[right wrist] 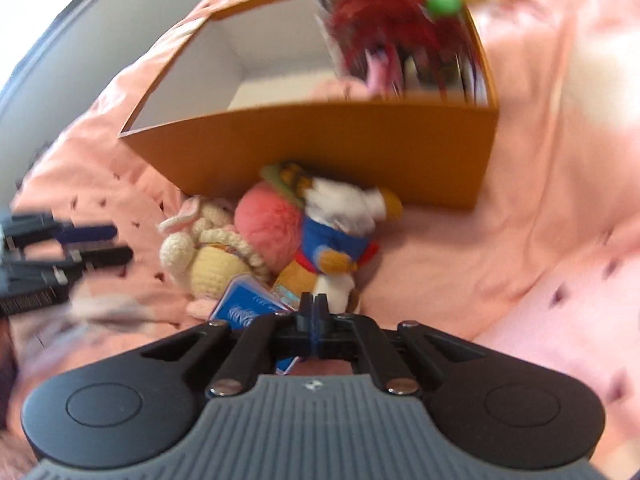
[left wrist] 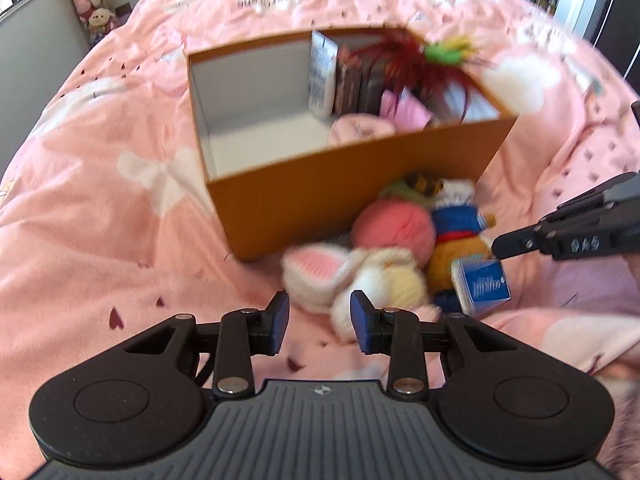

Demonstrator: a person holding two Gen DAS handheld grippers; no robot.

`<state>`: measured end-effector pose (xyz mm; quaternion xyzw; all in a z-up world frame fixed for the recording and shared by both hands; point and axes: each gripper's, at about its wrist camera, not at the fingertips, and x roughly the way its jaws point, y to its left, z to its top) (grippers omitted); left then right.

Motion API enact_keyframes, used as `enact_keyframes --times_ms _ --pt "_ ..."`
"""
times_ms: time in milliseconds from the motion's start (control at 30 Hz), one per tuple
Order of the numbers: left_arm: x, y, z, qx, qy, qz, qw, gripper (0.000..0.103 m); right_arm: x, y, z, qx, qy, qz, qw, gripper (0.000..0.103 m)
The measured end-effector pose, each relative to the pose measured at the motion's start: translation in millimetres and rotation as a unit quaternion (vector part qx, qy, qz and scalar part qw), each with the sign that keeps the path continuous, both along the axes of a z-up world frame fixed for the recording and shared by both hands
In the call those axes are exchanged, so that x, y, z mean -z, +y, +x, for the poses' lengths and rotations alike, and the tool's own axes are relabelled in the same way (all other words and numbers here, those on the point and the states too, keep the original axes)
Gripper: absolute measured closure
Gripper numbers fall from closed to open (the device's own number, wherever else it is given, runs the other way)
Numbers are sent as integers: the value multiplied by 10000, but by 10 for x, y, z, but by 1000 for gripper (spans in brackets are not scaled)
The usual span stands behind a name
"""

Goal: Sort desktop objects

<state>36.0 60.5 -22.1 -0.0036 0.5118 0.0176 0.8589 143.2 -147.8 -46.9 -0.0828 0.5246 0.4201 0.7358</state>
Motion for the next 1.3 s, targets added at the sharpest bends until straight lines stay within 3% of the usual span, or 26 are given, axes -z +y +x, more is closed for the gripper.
enact_keyframes --times_ms 100,133,200,267,333,467,567,633,733,800,867,1100,1300 --pt "-32 15 60 -11 -132 -392 9991 64 -75 -3 56 -84 -65 -51 9999 103" --pt "-29 16 78 -52 -181 -502 9986 62 -83 -5 88 -38 -54 -60 10000 98" --pt "-6 -7 127 -102 -264 -623 9977 52 -65 16 155 125 -5 -102 9999 94" --pt "45 -54 189 -64 -287 -638 9975 51 -35 10 210 241 68 -100 9996 78" --pt "99 -115 246 -13 -265 -527 9983 47 22 1 279 309 186 -106 9993 71" --pt "239 -195 369 -153 -109 -90 9998 43 119 48 357 357 239 -233 9988 67" --pt "359 -118 436 -454 115 -143 9988 43 198 60 395 379 403 -205 9983 67" --pt "424 -39 436 -621 171 -256 9976 43 251 55 401 436 506 -115 9977 73" --pt "454 85 407 -798 145 -654 9946 71 220 32 363 438 423 1 9981 86" --pt "408 73 373 -720 32 -589 9957 80 166 27 328 351 297 -4 9989 89" --pt "359 46 342 -608 -82 -577 9964 98 90 17 289 248 124 -32 9996 90" --pt "40 -166 251 -90 -708 -813 9941 98 -263 -174 176 164 -485 -45 9987 91" --pt "-350 -415 215 592 -1377 -1216 9812 99 -478 -317 181 220 -899 -112 9956 91"
